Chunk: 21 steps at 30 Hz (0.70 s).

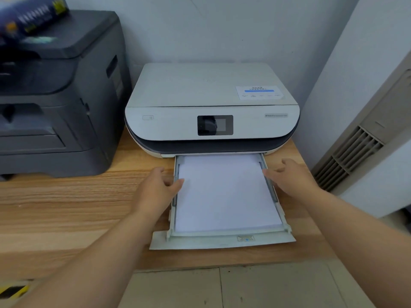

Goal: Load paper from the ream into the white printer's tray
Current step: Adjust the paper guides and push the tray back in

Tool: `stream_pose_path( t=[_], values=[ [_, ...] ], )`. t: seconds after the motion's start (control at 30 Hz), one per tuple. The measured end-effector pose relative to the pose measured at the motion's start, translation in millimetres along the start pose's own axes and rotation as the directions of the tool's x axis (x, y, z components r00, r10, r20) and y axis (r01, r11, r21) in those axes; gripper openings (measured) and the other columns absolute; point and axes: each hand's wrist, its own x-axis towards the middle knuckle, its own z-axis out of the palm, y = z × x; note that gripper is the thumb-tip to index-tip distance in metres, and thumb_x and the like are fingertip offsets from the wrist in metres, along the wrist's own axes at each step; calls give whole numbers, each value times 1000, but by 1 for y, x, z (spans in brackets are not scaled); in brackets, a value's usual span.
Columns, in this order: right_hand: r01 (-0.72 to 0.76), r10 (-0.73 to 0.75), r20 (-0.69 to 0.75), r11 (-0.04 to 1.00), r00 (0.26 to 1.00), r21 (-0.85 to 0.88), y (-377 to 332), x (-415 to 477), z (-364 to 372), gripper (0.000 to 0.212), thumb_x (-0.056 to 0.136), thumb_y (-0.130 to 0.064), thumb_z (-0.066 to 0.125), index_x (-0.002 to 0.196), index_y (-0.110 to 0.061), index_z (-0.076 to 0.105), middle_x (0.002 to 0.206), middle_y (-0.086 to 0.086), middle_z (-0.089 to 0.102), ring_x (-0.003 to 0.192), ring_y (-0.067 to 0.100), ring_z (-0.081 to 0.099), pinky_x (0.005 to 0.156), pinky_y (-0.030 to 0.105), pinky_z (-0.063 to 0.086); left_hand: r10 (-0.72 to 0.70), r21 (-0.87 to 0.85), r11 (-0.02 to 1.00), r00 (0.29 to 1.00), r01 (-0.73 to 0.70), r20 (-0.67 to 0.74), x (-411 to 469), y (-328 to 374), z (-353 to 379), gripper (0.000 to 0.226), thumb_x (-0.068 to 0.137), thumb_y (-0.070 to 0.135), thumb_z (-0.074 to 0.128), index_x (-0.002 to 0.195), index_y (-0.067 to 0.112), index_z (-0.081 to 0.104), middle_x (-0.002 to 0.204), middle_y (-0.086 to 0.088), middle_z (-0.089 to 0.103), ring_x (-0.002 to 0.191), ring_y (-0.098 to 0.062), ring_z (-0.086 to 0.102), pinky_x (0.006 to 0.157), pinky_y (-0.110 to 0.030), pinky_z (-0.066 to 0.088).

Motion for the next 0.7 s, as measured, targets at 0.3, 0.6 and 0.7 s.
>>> stream_pose_path(
  t=[0.3, 0.6, 0.7],
  values=[
    [-103, 123, -202, 989, 972, 106, -5, 32, 18, 62, 81, -34, 64, 128, -3, 39, 98, 15, 66, 86, 30, 58, 64, 32, 43, -130, -42, 991, 988, 126, -83, 26, 5, 8, 68, 79, 41, 65, 134, 17, 31, 87, 2, 63, 81, -20, 60, 73, -38, 51],
    [-30, 73, -225, 982, 972, 187, 2, 31, 22, 49, 87, -33, 57, 132, -17, 43, 108, 6, 63, 85, 26, 57, 68, 32, 45, -96, -70, 993, 993, 91, -65, 25, 1, 10, 40, 83, 39, 60, 117, 24, 45, 96, 5, 63, 86, -19, 60, 83, -44, 52],
    [19, 45, -249, 968, 967, 252, 4, 29, 22, 20, 91, -26, 49, 102, -17, 63, 88, 4, 68, 79, 26, 62, 68, 36, 50, -93, -139, 987, 993, 82, -69, 27, -1, 12, 6, 87, 39, 52, 90, 34, 53, 89, 13, 60, 87, -17, 58, 88, -47, 49]
  ],
)
